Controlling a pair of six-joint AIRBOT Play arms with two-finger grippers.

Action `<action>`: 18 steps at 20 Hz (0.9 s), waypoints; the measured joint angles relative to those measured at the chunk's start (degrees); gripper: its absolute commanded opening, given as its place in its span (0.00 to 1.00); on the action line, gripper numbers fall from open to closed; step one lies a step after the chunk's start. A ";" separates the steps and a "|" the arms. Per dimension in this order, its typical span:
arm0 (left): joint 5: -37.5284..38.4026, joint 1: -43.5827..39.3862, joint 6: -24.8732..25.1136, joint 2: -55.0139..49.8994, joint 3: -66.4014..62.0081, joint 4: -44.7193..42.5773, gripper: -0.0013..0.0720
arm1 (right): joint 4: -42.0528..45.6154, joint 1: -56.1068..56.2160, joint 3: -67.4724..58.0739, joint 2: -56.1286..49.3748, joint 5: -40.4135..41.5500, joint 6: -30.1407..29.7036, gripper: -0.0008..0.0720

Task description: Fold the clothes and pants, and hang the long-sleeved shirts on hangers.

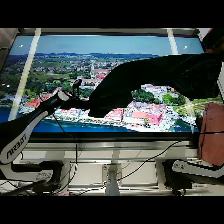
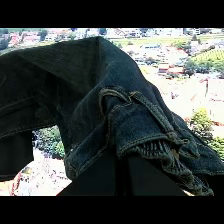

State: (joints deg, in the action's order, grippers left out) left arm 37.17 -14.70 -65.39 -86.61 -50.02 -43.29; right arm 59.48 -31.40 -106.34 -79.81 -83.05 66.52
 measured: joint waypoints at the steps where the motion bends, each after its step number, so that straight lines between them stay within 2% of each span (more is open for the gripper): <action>1: -1.68 -0.48 0.11 -0.07 0.00 -0.52 0.06 | -0.59 0.00 0.00 -0.02 0.02 0.00 0.06; 5: -8.57 -0.50 3.58 0.15 -2.54 -2.03 0.06 | -1.75 0.00 0.00 -0.02 1.53 0.00 0.06; 10: -16.52 3.69 6.88 3.48 -12.11 -18.58 0.06 | -2.27 0.00 0.00 -0.02 6.38 -0.02 0.06; 12: -22.82 5.68 7.19 5.62 -16.09 -25.27 0.06 | -2.75 0.00 0.00 -0.02 8.33 0.00 0.06; 15: -35.54 8.20 9.05 8.70 -20.35 -30.69 0.06 | -5.38 0.00 0.00 -0.02 12.28 -0.02 0.06; 18: -46.64 9.77 16.09 10.86 -22.23 -32.98 0.06 | -9.40 0.26 -0.07 0.00 18.36 -0.02 0.06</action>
State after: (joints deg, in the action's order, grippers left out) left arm -9.47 -4.93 -49.30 -75.75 -72.25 -76.27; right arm 50.09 -31.14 -106.41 -79.81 -64.69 66.50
